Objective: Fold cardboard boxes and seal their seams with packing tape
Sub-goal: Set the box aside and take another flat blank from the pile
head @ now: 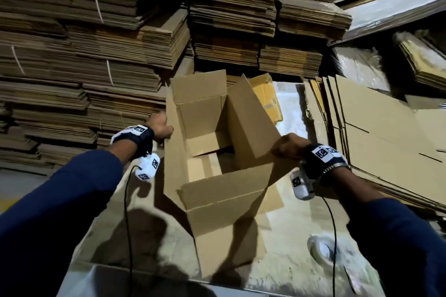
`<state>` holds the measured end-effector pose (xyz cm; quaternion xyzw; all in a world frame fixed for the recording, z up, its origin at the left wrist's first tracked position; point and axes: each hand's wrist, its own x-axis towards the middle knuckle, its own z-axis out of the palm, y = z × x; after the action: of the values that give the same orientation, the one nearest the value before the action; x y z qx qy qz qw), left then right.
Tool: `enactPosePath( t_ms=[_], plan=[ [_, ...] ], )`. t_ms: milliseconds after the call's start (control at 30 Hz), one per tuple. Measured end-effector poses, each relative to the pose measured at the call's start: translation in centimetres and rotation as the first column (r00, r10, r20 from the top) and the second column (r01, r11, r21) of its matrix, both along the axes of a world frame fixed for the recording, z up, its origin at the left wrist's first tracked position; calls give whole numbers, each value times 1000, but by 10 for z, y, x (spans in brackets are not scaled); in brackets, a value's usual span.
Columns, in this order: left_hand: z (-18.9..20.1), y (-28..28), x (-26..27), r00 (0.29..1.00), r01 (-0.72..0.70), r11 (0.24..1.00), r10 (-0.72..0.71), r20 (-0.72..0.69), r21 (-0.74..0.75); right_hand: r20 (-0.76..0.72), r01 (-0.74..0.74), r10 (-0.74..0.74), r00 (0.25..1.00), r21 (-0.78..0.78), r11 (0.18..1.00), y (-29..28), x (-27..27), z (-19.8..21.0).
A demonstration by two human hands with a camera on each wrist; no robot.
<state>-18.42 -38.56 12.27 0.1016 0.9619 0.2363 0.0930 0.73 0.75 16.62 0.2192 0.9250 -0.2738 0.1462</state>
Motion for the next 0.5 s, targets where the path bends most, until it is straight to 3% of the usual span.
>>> enactPosePath(
  t_ms=[100, 233, 367, 500],
  plan=[
    [0, -6, -14, 1000, 0, 1000, 0, -27, -23, 140, 2, 2, 990, -31, 1000, -5, 27, -10],
    [-13, -7, -21, 997, 13, 994, -21, -72, -107, 263, -48, 31, 964, 59, 997, -19, 51, -24],
    [-43, -5, -22, 997, 54, 994, -59, -53, -93, 324, 26, -36, 946, 33, 999, -20, 55, -37],
    [-36, -10, -1, 990, 137, 982, -142, -25, -128, 324, 61, -81, 943, 71, 996, -13, 56, -45]
  ],
)
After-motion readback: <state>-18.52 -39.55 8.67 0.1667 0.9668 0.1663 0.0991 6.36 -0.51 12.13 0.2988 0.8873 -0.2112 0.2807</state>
